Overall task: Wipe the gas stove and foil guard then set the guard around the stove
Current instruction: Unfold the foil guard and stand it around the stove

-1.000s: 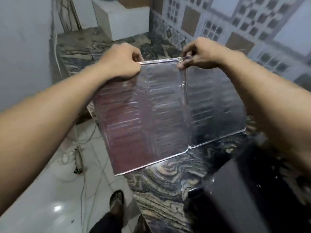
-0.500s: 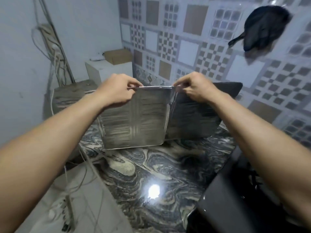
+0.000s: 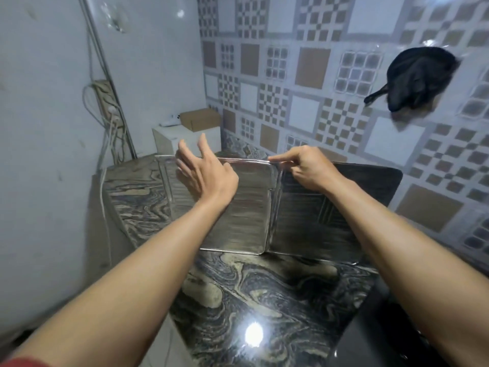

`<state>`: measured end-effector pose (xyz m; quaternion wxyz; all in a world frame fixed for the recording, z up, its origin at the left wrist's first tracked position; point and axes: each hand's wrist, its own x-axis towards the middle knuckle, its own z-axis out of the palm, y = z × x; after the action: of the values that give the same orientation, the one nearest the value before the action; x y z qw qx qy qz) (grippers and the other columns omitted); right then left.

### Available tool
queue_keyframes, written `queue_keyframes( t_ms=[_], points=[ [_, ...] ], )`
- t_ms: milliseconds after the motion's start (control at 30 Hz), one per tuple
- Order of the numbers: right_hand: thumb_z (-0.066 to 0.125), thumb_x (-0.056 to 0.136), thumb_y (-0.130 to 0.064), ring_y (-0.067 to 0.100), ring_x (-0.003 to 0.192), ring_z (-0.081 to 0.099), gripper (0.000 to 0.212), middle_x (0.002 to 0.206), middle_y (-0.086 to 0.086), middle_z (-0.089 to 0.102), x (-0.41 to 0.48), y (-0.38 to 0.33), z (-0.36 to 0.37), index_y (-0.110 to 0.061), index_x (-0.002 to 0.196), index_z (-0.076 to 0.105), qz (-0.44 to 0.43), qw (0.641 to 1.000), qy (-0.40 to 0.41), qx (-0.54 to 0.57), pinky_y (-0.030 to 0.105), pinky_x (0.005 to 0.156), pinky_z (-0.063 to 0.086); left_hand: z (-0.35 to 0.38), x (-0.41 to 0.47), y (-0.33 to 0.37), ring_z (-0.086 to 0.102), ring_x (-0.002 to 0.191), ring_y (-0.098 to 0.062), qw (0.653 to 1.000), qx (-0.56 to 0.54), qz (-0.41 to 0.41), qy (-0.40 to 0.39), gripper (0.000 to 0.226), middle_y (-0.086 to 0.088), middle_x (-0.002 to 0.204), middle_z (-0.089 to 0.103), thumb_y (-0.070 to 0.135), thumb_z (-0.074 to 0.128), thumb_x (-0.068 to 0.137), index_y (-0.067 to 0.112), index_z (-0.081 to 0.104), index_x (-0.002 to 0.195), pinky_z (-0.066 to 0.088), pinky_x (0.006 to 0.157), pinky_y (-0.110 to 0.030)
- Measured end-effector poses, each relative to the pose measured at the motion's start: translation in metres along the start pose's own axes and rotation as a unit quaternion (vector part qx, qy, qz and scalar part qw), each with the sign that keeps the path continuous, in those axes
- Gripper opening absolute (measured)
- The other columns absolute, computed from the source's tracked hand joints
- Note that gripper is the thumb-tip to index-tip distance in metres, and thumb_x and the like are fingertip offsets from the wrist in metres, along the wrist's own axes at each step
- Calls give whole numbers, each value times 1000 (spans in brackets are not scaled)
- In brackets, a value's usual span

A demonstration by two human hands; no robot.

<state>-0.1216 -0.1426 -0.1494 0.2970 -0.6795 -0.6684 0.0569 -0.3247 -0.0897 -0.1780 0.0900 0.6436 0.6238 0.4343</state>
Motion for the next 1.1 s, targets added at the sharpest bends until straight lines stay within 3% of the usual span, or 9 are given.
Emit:
queue_keyframes(
  t_ms=[100,167,267,367,500,733,800,867,1100],
  points=[
    [49,88,10,4,104,66,59,117,-1,72,1,0,3,-37,113,72,-2,1000,-1,8,25,96,52,10,-7,15,15,145,-42,976,-123,-175,-40,98,-21,162,0,37,71,82,13,10,154,26,113,-54],
    [49,87,11,3,103,65,60,118,-3,72,1,1,3,-38,113,72,0,1000,-4,8,22,94,52,16,-6,21,7,150,-39,952,-188,-224,-90,110,-22,164,-6,45,69,84,8,-6,156,19,117,-50],
    [45,88,12,2,103,62,61,120,-7,69,-2,-1,2,-35,115,72,2,1000,-17,7,14,87,49,23,-6,25,-7,153,-28,942,-231,-208,-128,121,-22,165,-6,53,69,83,4,-17,153,8,121,-43],
    [41,86,14,6,105,61,64,117,-6,68,-6,-4,2,-34,115,73,-3,999,-24,23,22,95,50,27,-6,24,-12,153,-25,941,-237,-203,-130,127,-20,165,-10,53,72,81,5,-20,153,3,121,-43],
    [40,86,12,2,94,57,63,106,-8,66,-7,-5,1,-34,113,73,-8,999,-24,22,16,87,48,29,-6,18,-14,152,-24,941,-242,-195,-136,124,-16,165,-12,51,71,83,9,-22,153,2,121,-41],
    [44,86,12,1,94,59,59,102,-12,66,-6,-4,0,-31,113,74,-11,998,-15,54,16,85,47,28,0,16,-10,153,-24,943,-249,-169,-146,125,-16,165,-14,45,75,82,13,-23,153,7,121,-39],
    [44,86,10,-2,87,57,58,94,-18,64,-6,-2,0,-32,112,74,-8,998,-9,56,11,77,43,29,1,15,-8,153,-23,945,-245,-157,-151,125,-14,165,-12,42,76,82,14,-23,153,9,121,-39],
    [47,88,7,-2,83,57,55,89,-18,63,-5,-1,0,-34,112,74,-10,998,-8,55,9,68,39,30,1,13,-5,154,-24,947,-246,-146,-148,127,-14,166,-10,45,76,80,15,-23,153,11,121,-39],
    [62,92,-7,-6,88,62,32,94,-16,70,-4,-1,5,-30,109,76,-26,997,-7,70,11,75,46,31,-3,13,-14,152,-25,943,-256,-146,-154,143,-17,164,-17,57,82,67,16,-25,152,2,121,-40]
  ],
)
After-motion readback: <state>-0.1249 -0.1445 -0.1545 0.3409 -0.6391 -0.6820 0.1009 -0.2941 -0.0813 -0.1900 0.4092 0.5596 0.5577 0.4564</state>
